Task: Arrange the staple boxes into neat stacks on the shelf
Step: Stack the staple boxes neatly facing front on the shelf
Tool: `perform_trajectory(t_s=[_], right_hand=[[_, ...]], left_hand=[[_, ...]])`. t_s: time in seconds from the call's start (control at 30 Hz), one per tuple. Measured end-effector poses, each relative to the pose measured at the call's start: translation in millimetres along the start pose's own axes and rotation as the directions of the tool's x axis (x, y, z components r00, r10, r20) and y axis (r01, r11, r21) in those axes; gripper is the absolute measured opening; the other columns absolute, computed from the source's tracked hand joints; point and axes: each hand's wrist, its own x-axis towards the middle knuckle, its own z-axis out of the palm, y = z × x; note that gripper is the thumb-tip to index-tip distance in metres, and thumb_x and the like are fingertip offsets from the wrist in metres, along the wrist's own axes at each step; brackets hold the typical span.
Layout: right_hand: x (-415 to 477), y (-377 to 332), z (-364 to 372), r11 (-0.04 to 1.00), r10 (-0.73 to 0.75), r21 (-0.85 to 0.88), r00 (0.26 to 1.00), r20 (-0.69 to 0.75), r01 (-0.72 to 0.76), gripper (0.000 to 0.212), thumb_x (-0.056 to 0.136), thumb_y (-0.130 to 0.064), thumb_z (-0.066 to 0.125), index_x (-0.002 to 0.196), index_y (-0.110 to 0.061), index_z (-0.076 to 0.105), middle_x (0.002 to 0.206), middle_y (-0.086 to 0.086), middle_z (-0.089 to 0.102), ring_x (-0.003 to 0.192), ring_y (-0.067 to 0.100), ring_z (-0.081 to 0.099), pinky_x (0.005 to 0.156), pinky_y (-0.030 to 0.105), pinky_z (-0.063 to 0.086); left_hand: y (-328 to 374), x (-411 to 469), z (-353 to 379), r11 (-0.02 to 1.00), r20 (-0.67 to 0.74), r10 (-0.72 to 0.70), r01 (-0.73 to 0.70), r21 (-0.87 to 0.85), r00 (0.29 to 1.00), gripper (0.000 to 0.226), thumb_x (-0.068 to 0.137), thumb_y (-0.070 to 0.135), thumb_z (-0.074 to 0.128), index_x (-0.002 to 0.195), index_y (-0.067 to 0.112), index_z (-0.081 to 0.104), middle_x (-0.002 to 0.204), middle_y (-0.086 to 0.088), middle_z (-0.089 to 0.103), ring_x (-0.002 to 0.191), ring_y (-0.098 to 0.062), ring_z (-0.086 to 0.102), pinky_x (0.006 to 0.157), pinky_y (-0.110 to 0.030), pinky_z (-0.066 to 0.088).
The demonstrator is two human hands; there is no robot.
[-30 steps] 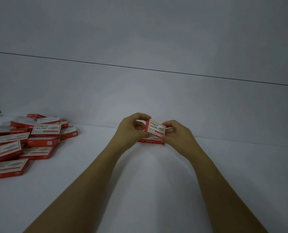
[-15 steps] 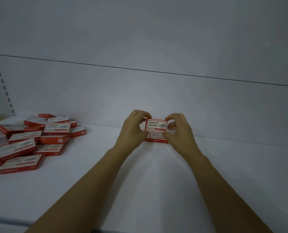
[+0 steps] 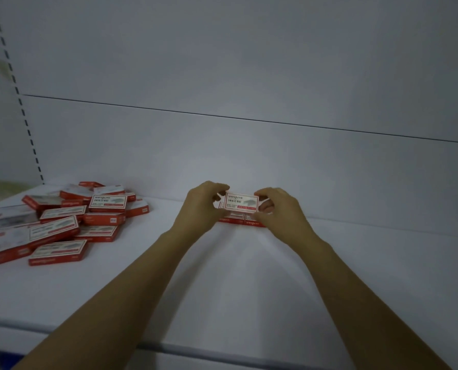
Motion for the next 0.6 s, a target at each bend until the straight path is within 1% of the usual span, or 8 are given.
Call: perform_trajectory(t_s=[0.1,0.17,0.23,0.33,0.4,0.43,0.53,0.6], right_hand=[[-2,4,9,0.996,0.087,-0.011,0.990,0.114,-0.086,0.044,0.077,-0.005,0.071,0.118,-0.010,0.059,0.111,0.005,0.061,0.081,0.009,0.058,0.071,0.009,0.043],[-5,7,18,0.991,0.126,0.013,0.975,0.182,-0.131,0.043,0.076,-0.002,0.071,0.117,-0.007,0.058,0.110,0.006,0.065,0.083,0.010,0.058,0.073,0.013,0.043],[-6,10,27,0.981,0.172,0.054,0.957,0.233,-0.189,0.041,0.075,0.000,0.071,0.113,-0.005,0.058,0.110,0.008,0.066,0.084,0.010,0.057,0.070,0.012,0.043],[-4,13,34,0.975,0.194,0.059,0.950,0.245,-0.215,0.032,0.075,-0.002,0.073,0.105,-0.007,0.061,0.101,0.001,0.066,0.076,0.002,0.056,0.064,0.003,0.039],[1,12,37,0.979,0.190,0.020,0.951,0.244,-0.201,0.029,0.077,-0.004,0.072,0.104,-0.006,0.064,0.100,0.001,0.065,0.076,0.002,0.054,0.061,0.000,0.037],[2,12,37,0.982,0.187,-0.009,0.953,0.240,-0.190,0.028,0.077,-0.005,0.072,0.105,-0.005,0.065,0.103,0.003,0.066,0.080,0.004,0.054,0.063,0.003,0.038],[6,11,41,0.981,0.196,-0.040,0.953,0.231,-0.192,0.028,0.078,-0.005,0.072,0.105,-0.003,0.065,0.111,0.007,0.066,0.092,0.012,0.057,0.078,0.015,0.041],[8,10,44,0.981,0.196,-0.049,0.956,0.220,-0.190,0.029,0.078,-0.005,0.071,0.106,-0.003,0.066,0.111,0.009,0.066,0.096,0.016,0.060,0.080,0.017,0.042]], left_hand=[[-8,-4,3,0.994,0.143,-0.102,0.105,-0.010,0.984,0.060,0.071,0.014,0.080,0.126,0.011,0.057,0.109,-0.004,0.066,0.084,-0.008,0.054,0.076,-0.013,0.040],[-12,-7,8,0.986,0.194,-0.153,0.164,-0.041,0.969,0.056,0.070,0.012,0.081,0.121,0.010,0.059,0.104,-0.005,0.068,0.080,-0.011,0.056,0.069,-0.013,0.042],[-15,-9,12,0.975,0.221,-0.196,0.213,-0.060,0.955,0.052,0.071,0.011,0.079,0.118,0.010,0.059,0.102,-0.006,0.068,0.080,-0.012,0.057,0.068,-0.016,0.044],[-22,-8,18,0.958,0.244,-0.263,0.283,-0.052,0.933,0.049,0.074,0.007,0.075,0.119,0.008,0.057,0.107,-0.008,0.068,0.079,-0.013,0.058,0.071,-0.019,0.044],[-25,-4,20,0.948,0.249,-0.300,0.317,-0.029,0.921,0.051,0.075,0.009,0.076,0.122,0.007,0.055,0.110,-0.009,0.067,0.081,-0.014,0.058,0.072,-0.020,0.045],[-27,-2,21,0.946,0.251,-0.310,0.323,-0.012,0.917,0.052,0.075,0.010,0.076,0.122,0.006,0.055,0.112,-0.010,0.066,0.082,-0.014,0.058,0.074,-0.020,0.045],[-28,2,23,0.946,0.254,-0.320,0.321,0.038,0.913,0.046,0.076,0.013,0.075,0.118,0.003,0.058,0.111,-0.010,0.066,0.084,-0.016,0.058,0.077,-0.022,0.046],[-27,3,23,0.945,0.255,-0.324,0.322,0.052,0.911,0.043,0.077,0.013,0.075,0.115,0.002,0.060,0.110,-0.010,0.066,0.088,-0.019,0.059,0.078,-0.023,0.045]])
